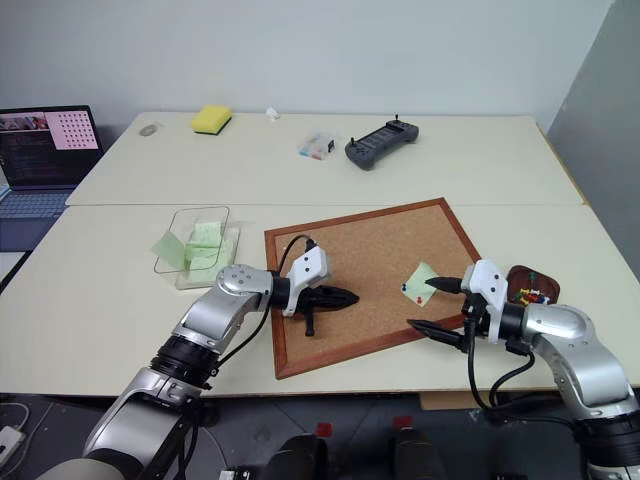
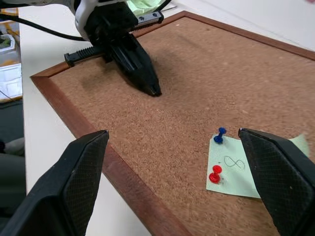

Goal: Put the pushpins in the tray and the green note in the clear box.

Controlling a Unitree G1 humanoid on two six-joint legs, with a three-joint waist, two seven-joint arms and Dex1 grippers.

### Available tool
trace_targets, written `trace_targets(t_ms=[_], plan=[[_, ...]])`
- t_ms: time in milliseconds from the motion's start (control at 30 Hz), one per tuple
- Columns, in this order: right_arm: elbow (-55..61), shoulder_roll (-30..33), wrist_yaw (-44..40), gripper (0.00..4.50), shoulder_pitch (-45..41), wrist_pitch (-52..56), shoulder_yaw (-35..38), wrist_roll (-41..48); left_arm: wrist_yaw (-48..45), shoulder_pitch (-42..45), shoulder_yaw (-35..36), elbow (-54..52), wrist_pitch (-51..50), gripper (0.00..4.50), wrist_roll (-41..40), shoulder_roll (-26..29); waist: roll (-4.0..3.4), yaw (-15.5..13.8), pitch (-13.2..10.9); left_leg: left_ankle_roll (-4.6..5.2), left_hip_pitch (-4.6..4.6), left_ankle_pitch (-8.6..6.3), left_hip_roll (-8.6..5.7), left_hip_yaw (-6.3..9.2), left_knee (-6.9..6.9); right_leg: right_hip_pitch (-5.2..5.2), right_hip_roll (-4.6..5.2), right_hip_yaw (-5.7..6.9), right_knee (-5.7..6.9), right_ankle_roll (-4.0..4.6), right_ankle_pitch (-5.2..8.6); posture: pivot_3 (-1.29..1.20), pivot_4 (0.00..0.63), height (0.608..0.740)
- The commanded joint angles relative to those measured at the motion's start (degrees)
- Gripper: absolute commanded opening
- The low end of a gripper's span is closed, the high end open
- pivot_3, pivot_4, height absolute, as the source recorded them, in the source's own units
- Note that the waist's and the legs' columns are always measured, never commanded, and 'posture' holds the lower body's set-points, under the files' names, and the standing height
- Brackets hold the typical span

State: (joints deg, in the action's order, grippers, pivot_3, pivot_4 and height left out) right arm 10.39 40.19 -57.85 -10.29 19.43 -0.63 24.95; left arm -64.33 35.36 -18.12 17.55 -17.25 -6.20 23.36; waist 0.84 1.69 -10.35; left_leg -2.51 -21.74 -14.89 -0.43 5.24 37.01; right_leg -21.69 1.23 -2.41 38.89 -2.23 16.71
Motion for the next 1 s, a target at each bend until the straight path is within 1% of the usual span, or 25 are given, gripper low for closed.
trace_targets(t_ms=[33, 200, 300, 333, 400, 567, 633, 700, 733, 800, 900, 933, 1000], plan=[[-5.3, -2.1, -0.8, 4.48, -3.5, -2.2, -2.0, -2.2, -0.3, -0.5, -1.5, 0.0, -1.0, 0.0, 1.3, 0.1, 0.0, 0.0, 0.0, 0.0, 0.0, 0.0, 0.0, 0.0, 0.0, 0.0, 0.0, 0.01, 0.0, 0.0, 0.0, 0.0, 0.15, 0.74], [-10.2, -4.1, -0.5, 4.48, -5.8, -3.5, -2.5, -3.6, -0.1, -0.5, -1.4, -0.2, -1.0, 0.0, 1.3, 0.2, 0.0, 0.0, 0.0, 0.0, -0.02, 0.0, -0.01, 0.01, 0.0, -0.03, 0.01, 0.01, 0.01, 0.01, 0.0, 0.0, 0.15, 0.74], [-11.7, -4.8, -0.5, 3.99, -5.9, -4.5, -2.9, -4.8, -0.2, -0.6, -1.3, -0.4, -1.0, 0.0, 1.3, 0.5, 0.0, 0.0, 0.0, 0.0, -0.03, 0.0, -0.01, 0.06, 0.0, -0.02, 0.01, 0.05, 0.01, 0.01, 0.0, 0.0, 0.15, 0.74], [-12.2, -5.0, -0.6, 3.69, -5.9, -4.8, -3.0, -5.1, -0.2, -0.6, -1.3, -0.4, -1.1, 0.0, 1.3, 0.5, 0.0, 0.0, 0.0, 0.0, -0.02, 0.0, -0.01, 0.06, -0.01, -0.02, 0.01, 0.05, 0.01, 0.01, 0.0, 0.0, 0.15, 0.74], [-12.9, -4.9, -0.8, 3.25, -5.8, -5.4, -3.1, -5.8, -0.2, -0.7, -1.3, -0.7, -1.3, 0.0, 1.2, 0.5, 0.0, 0.0, 0.0, 0.0, -0.02, 0.0, -0.01, 0.06, -0.01, -0.03, 0.01, 0.04, 0.02, 0.01, 0.0, 0.0, 0.15, 0.74], [-14.7, -4.7, -0.9, 2.33, -5.7, -7.1, -3.3, -7.8, -0.2, -0.9, -1.3, -1.3, -2.1, 0.0, 0.9, 0.3, 0.0, 0.0, 0.0, 0.0, -0.02, 0.0, -0.01, 0.05, 0.0, -0.03, 0.01, 0.04, 0.02, 0.01, 0.0, 0.0, 0.15, 0.74], [-15.2, -5.0, -0.6, 1.83, -6.0, -7.4, -3.2, -8.3, -0.2, -1.0, -1.3, -1.7, -2.3, 0.0, 0.8, 0.2, 0.0, 0.0, 0.0, 0.0, -0.02, 0.0, -0.01, 0.06, 0.0, -0.03, 0.01, 0.05, 0.02, 0.01, 0.0, 0.0, 0.15, 0.74], [-15.7, -5.5, -0.3, 1.53, -6.3, -8.0, -3.2, -8.9, -0.2, -1.1, -1.3, -2.0, -2.6, 0.0, 0.8, 0.2, 0.0, 0.0, 0.0, 0.0, -0.03, 0.0, -0.01, 0.05, -0.01, -0.03, 0.01, 0.04, 0.02, 0.01, 0.0, 0.0, 0.15, 0.74], [-15.9, -5.6, -0.1, 1.27, -6.4, -8.2, -3.2, -9.1, -0.2, -1.1, -1.3, -2.2, -2.7, 0.0, 0.7, 0.2, 0.0, 0.0, 0.0, 0.0, -0.02, 0.0, -0.01, 0.05, -0.01, -0.03, 0.01, 0.04, 0.02, 0.01, 0.0, 0.0, 0.15, 0.74], [-16.0, -6.1, 0.0, 0.92, -6.7, -7.8, -2.9, -8.7, -0.1, -1.3, -1.3, -2.6, -3.0, 0.0, 0.7, 0.1, 0.0, 0.0, 0.0, 0.0, -0.02, 0.0, 0.0, 0.05, -0.01, -0.03, 0.0, 0.04, 0.02, 0.01, 0.0, 0.0, 0.15, 0.74], [-16.3, -6.4, 0.2, 0.21, -7.3, -7.5, -2.6, -8.5, -0.1, -1.4, -1.3, -2.8, -3.3, 0.0, 0.6, 0.1, 0.0, 0.0, 0.0, 0.0, -0.02, 0.0, -0.01, 0.06, -0.01, -0.03, 0.01, 0.04, 0.02, 0.01, 0.0, 0.0, 0.15, 0.74], [-16.5, -6.4, 0.3, 0.08, -7.5, -7.3, -2.4, -8.3, -0.1, -1.4, -1.4, -2.9, -3.4, 0.0, 0.6, 0.1, 0.0, 0.0, 0.0, 0.0, -0.03, 0.0, 0.0, 0.07, -0.01, -0.03, 0.01, 0.04, 0.02, 0.01, 0.0, 0.0, 0.15, 0.74], [-17.0, -6.4, 0.5, 0.08, -7.8, -7.1, -2.1, -8.2, 0.0, -1.5, -1.4, -3.0, -3.4, 0.0, 0.7, 0.1, 0.0, 0.0, 0.0, -0.01, -0.02, 0.0, 0.0, 0.06, -0.01, -0.03, 0.01, 0.04, 0.02, 0.02, 0.0, 0.0, 0.15, 0.74]])
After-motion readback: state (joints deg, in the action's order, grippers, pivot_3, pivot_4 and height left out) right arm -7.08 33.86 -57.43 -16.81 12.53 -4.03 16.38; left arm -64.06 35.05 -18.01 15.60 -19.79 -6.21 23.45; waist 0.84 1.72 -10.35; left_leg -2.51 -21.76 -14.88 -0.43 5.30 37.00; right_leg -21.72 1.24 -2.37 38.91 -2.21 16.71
